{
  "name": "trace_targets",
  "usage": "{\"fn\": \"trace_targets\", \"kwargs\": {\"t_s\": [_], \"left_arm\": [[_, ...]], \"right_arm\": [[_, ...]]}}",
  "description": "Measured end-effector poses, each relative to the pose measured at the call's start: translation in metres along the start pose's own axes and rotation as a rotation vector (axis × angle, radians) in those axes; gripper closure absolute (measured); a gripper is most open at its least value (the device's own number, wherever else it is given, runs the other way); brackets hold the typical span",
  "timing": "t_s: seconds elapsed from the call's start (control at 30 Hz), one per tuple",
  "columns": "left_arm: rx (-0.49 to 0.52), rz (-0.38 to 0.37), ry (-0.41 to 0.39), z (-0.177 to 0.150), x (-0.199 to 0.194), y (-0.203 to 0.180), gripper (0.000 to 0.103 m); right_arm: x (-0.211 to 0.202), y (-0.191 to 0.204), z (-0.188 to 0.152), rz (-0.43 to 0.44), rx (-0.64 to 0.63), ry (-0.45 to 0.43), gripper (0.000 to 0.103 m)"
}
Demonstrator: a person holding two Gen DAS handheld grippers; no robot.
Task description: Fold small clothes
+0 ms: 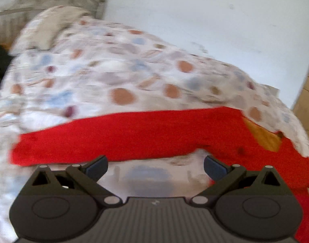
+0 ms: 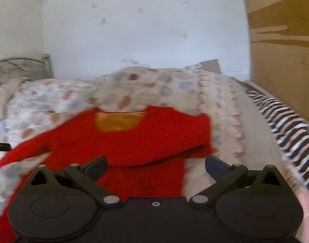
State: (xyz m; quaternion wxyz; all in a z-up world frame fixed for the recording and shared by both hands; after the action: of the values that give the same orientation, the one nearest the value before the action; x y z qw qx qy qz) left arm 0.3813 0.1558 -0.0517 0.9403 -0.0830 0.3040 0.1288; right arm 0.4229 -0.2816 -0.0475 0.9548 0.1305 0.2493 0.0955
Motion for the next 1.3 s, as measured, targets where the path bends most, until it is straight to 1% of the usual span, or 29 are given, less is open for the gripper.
{"fn": "trace_targets", "kwargs": {"t_s": [0.07, 0.13, 0.2, 0.27, 0.33, 0.4, 0.5, 0.57, 0.63, 0.67, 0.73, 0.8, 0.93, 0.97, 1.0, 1.03, 1.07, 1.1, 1.13, 1.17, 1.2, 1.23, 1.3], "left_arm": [[-0.03, 0.041, 0.008, -0.003, -0.008, 0.032, 0.0], [-0.085, 0.077, 0.037, -0.013, -0.01, 0.065, 0.0], [-0.153, 0.109, 0.049, -0.029, -0.014, 0.095, 0.0], [-0.204, 0.114, 0.047, -0.044, -0.018, 0.115, 0.0], [-0.255, 0.08, 0.04, -0.057, -0.02, 0.13, 0.0], [-0.318, 0.042, 0.01, -0.064, -0.021, 0.141, 0.0], [-0.377, -0.018, -0.046, -0.065, -0.017, 0.15, 0.0], [-0.417, -0.048, -0.076, -0.062, -0.007, 0.156, 0.001], [-0.481, -0.057, -0.076, -0.062, 0.005, 0.162, 0.005], [-0.513, -0.057, -0.067, -0.062, 0.011, 0.165, 0.009], [-0.568, -0.043, -0.044, -0.064, 0.025, 0.174, 0.013], [-0.606, -0.004, -0.031, -0.066, 0.034, 0.183, 0.019], [-0.66, 0.088, -0.058, -0.068, 0.044, 0.201, 0.02], [-0.666, 0.108, -0.063, -0.067, 0.046, 0.204, 0.026], [-0.665, 0.143, -0.058, -0.066, 0.047, 0.207, 0.039], [-0.66, 0.188, -0.045, -0.065, 0.049, 0.211, 0.048], [-0.656, 0.226, -0.032, -0.065, 0.05, 0.214, 0.066], [-0.661, 0.259, -0.025, -0.065, 0.051, 0.218, 0.075], [-0.671, 0.264, -0.042, -0.063, 0.051, 0.221, 0.077], [-0.676, 0.269, -0.07, -0.061, 0.05, 0.222, 0.081], [-0.666, 0.281, -0.091, -0.057, 0.048, 0.223, 0.083], [-0.644, 0.289, -0.114, -0.053, 0.046, 0.221, 0.084], [-0.563, 0.298, -0.169, -0.036, 0.041, 0.213, 0.089]], "right_arm": [[-0.007, 0.019, -0.008, 0.038, 0.009, 0.007, 0.0], [-0.012, 0.038, -0.02, 0.077, 0.016, 0.016, 0.0], [-0.015, 0.057, -0.034, 0.105, 0.009, 0.03, 0.0], [-0.018, 0.076, -0.049, 0.123, -0.021, 0.039, 0.0], [-0.02, 0.093, -0.064, 0.135, -0.071, 0.045, 0.0], [-0.021, 0.109, -0.078, 0.141, -0.13, 0.046, 0.0], [-0.021, 0.124, -0.096, 0.128, -0.21, 0.043, 0.0], [-0.018, 0.128, -0.107, 0.117, -0.249, 0.059, 0.0], [-0.015, 0.127, -0.115, 0.103, -0.271, 0.08, 0.0], [-0.014, 0.127, -0.118, 0.097, -0.277, 0.087, 0.0], [-0.014, 0.126, -0.12, 0.097, -0.279, 0.094, 0.0], [-0.012, 0.125, -0.12, 0.098, -0.27, 0.102, 0.0], [-0.004, 0.119, -0.123, 0.084, -0.24, 0.14, 0.0], [-0.002, 0.117, -0.124, 0.079, -0.234, 0.151, 0.0], [-0.001, 0.115, -0.125, 0.075, -0.229, 0.158, 0.0], [-0.001, 0.114, -0.126, 0.074, -0.227, 0.162, 0.0], [0.0, 0.114, -0.127, 0.074, -0.227, 0.163, 0.0], [0.0, 0.114, -0.127, 0.075, -0.229, 0.164, 0.0], [0.0, 0.114, -0.128, 0.076, -0.231, 0.165, 0.0], [0.001, 0.115, -0.128, 0.076, -0.234, 0.166, 0.0], [0.001, 0.115, -0.129, 0.077, -0.236, 0.166, 0.0], [0.001, 0.115, -0.129, 0.077, -0.237, 0.167, 0.0], [0.003, 0.115, -0.13, 0.081, -0.238, 0.174, 0.0]]}}
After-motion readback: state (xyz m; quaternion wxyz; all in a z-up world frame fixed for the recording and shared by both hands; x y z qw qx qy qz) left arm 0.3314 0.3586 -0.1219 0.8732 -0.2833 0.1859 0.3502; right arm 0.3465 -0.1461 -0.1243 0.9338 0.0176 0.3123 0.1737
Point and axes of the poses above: each gripper's, at about its wrist camera, not at the fingertips, and x roughly the way its jaws point, y to its left, z to its top, the point moved 9 cm from there along x, roughly the way its jaws point, and after that the axes turned 10 degrees about x, right-handed, at the moved point
